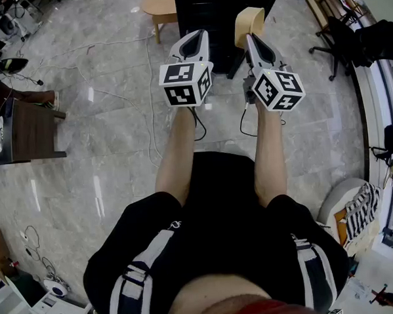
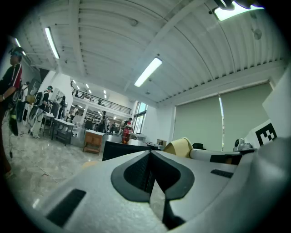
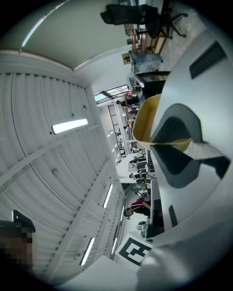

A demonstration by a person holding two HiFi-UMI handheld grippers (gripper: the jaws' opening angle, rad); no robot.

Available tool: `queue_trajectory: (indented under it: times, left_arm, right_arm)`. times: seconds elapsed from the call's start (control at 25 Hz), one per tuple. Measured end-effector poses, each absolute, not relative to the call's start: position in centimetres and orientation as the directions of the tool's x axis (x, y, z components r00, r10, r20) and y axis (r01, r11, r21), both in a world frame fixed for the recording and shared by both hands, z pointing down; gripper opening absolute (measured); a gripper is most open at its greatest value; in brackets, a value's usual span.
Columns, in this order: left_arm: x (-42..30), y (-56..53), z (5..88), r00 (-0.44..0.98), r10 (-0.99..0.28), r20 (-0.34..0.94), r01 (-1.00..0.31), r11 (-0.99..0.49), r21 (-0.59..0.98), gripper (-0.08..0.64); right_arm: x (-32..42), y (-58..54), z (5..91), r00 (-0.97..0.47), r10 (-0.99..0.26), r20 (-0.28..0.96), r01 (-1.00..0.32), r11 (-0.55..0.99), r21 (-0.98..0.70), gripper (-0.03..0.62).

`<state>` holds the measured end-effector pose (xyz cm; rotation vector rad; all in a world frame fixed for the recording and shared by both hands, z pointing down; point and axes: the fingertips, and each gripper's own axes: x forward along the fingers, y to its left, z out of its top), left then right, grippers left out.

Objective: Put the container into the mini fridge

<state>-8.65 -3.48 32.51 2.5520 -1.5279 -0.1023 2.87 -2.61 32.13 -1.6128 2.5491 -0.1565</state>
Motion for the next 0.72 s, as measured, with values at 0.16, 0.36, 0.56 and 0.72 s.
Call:
queue_trajectory:
  times: [0.16,0.36,0.56,0.72]
  left_arm:
    - [-9.0,-3.4,33.2,0.476,-0.879,0.034,-0.867,-0.463,0.181,0.008]
    - [-10.0,-3.7,33.4,0.468,-0.883,0.03,-0.868,-0.453,0.202,0.008]
    - [-9.3,-4.2,34.3,0.471,-0.881,0.037,-0.864,-0.452,0.22,0.008]
    - [-9.8,-5.9,35.5,0.457,-0.888,0.055,-0.872,-0.435,0.224,0.008]
  right_arm:
    - [2.3,-2.6,32.1,-0.429,-0.9,-0.073,-0.884,0.435,-0.168,0.02]
    - [1.6,-2.5,32.2,-0.433,-0.898,-0.072,-0.883,0.439,-0.168,0.02]
    - [2.2,-3.0,32.8,-0.443,-0.895,-0.052,-0.881,0.446,-0.159,0.02]
    - [2.1,-5.0,34.0,-0.45,-0.892,-0.044,-0.877,0.45,-0.169,0.02]
